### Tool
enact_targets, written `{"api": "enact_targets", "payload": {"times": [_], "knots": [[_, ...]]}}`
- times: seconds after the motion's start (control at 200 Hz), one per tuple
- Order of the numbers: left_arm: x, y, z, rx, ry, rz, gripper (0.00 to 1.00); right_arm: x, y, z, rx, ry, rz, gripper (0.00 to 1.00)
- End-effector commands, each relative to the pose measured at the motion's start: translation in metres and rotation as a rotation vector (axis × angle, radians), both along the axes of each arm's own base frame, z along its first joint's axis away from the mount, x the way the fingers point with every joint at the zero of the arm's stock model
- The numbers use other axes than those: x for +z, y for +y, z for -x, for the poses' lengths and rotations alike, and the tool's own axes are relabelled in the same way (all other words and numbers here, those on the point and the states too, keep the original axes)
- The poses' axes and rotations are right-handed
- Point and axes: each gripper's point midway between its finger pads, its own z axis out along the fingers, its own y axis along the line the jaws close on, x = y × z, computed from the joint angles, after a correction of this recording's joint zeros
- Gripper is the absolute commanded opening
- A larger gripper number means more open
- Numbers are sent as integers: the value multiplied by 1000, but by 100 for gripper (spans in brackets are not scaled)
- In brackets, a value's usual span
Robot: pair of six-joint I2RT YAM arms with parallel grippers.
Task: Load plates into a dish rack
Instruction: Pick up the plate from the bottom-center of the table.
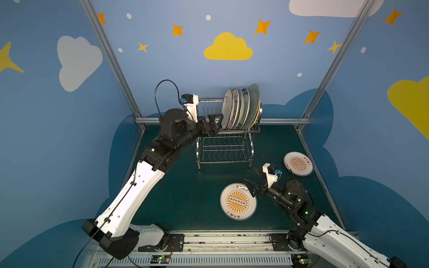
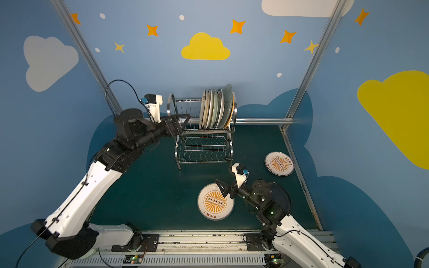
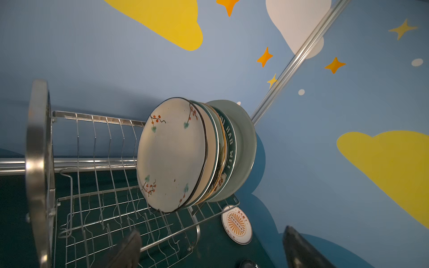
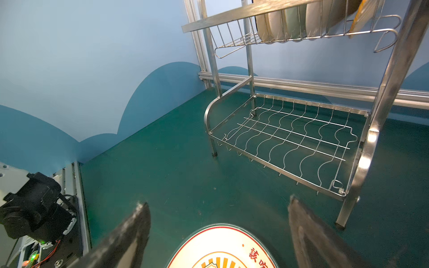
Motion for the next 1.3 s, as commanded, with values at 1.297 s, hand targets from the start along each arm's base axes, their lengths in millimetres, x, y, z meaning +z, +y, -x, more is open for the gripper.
{"api": "enact_targets", "payload": {"times": [1.297], "knots": [[-209,83,143,-8,183,-82,100,-169,-64,3,-359,941,48,79]]}}
